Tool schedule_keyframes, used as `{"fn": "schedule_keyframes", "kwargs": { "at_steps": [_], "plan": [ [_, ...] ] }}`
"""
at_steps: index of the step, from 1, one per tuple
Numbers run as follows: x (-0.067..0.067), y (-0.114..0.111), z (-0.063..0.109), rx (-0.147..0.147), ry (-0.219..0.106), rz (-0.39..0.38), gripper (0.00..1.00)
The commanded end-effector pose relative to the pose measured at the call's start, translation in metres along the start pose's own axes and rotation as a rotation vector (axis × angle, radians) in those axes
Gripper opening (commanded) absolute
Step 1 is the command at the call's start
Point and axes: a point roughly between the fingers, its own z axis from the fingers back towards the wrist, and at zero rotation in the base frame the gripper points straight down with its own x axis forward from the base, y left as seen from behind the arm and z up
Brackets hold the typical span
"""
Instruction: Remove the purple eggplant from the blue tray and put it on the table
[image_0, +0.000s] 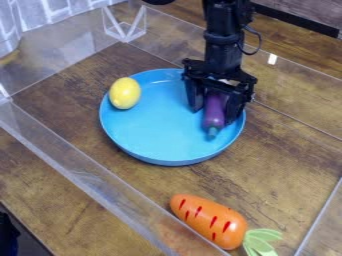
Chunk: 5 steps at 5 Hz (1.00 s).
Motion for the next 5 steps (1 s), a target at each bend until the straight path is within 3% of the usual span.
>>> {"fn": "schedule_keyframes", "kwargs": {
  "at_steps": [1,3,4,5],
  "plan": [
    [0.001,-0.010,-0.001,-0.007,0.000,-0.037,1.00],
    [0.000,-0.011,-0.003,-0.010,0.009,-0.044,1.00],
    [0.003,-0.017,-0.005,-0.017,0.010,-0.055,0.00],
    [0.004,-0.022,-0.004,-0.021,0.014,-0.071,0.00]
  ]
}}
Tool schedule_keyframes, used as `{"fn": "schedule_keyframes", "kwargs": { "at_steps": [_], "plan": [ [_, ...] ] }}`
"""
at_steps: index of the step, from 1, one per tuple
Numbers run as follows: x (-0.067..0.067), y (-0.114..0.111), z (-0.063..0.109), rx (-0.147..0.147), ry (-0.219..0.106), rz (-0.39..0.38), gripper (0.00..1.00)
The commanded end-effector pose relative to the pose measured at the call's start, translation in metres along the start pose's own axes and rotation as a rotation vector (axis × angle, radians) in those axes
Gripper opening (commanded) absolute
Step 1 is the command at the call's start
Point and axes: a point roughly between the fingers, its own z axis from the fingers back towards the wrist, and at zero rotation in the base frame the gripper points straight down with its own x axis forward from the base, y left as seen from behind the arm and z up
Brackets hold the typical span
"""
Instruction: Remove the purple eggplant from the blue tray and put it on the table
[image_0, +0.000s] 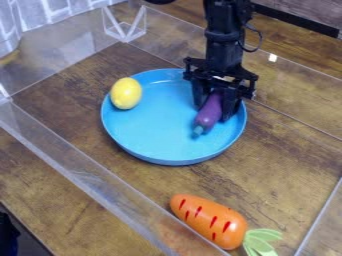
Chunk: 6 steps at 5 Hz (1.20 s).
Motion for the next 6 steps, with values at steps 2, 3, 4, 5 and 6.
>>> {"fn": "schedule_keyframes", "kwargs": {
  "at_steps": [2,3,4,5,6],
  "plan": [
    [0.002,-0.032,-0.001,-0.016,0.015,-0.095,0.00],
    [0.005,-0.042,0.000,-0.024,0.017,-0.114,0.00],
    [0.008,-0.050,-0.002,-0.034,0.014,-0.128,1.00],
    [0.012,-0.058,-0.003,-0.047,0.011,-0.139,1.00],
    [0.016,-0.062,-0.004,-0.049,0.009,-0.144,1.00]
  ]
}}
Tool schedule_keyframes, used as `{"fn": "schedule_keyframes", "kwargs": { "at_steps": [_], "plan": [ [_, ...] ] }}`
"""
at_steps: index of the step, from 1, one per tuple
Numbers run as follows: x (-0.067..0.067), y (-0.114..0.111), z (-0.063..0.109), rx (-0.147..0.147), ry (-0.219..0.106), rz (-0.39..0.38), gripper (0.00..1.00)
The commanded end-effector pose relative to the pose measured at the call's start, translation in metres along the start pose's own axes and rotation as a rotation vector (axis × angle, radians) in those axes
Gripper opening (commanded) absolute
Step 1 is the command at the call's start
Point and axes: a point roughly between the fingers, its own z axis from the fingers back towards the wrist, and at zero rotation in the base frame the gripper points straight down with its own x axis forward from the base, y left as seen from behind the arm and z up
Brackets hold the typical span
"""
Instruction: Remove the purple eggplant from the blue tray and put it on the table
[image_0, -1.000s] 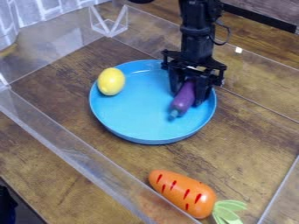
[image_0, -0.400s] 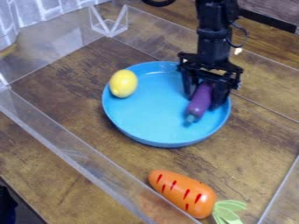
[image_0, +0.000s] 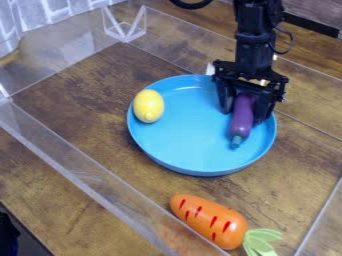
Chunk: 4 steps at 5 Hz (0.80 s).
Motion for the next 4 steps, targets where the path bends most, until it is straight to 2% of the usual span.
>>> {"fn": "schedule_keyframes", "kwargs": {
  "at_steps": [1,4],
  "plan": [
    [0.0037,-0.0210,-0.0033,-0.007,0.002,-0.051,1.00],
    [0.0131,-0.0178,-0.0087,0.009,0.015,-0.063,1.00]
  ]
}}
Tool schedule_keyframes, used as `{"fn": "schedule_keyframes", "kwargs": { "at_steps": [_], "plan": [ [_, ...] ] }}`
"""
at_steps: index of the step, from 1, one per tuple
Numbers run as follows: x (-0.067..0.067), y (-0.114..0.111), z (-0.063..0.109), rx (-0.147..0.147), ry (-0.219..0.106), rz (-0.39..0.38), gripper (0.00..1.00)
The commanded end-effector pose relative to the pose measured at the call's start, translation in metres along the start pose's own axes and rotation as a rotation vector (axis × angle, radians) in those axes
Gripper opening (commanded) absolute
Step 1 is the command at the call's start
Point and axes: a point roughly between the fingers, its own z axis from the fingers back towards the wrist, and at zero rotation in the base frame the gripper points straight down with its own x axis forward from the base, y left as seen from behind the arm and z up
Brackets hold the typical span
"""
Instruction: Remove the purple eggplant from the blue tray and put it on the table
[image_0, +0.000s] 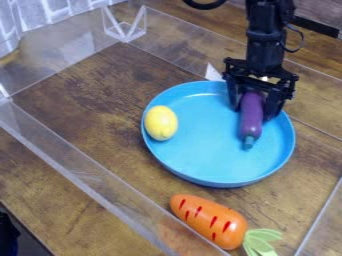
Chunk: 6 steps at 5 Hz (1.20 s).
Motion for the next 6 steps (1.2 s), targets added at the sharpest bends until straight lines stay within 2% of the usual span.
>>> {"fn": "schedule_keyframes", "kwargs": {
  "at_steps": [1,3,6],
  "plan": [
    [0.003,-0.014,-0.008,0.006,0.013,-0.046,1.00],
    [0.009,-0.008,-0.013,0.019,0.021,-0.057,1.00],
    [0.009,-0.003,-0.019,0.039,0.029,-0.077,1.00]
  ]
}}
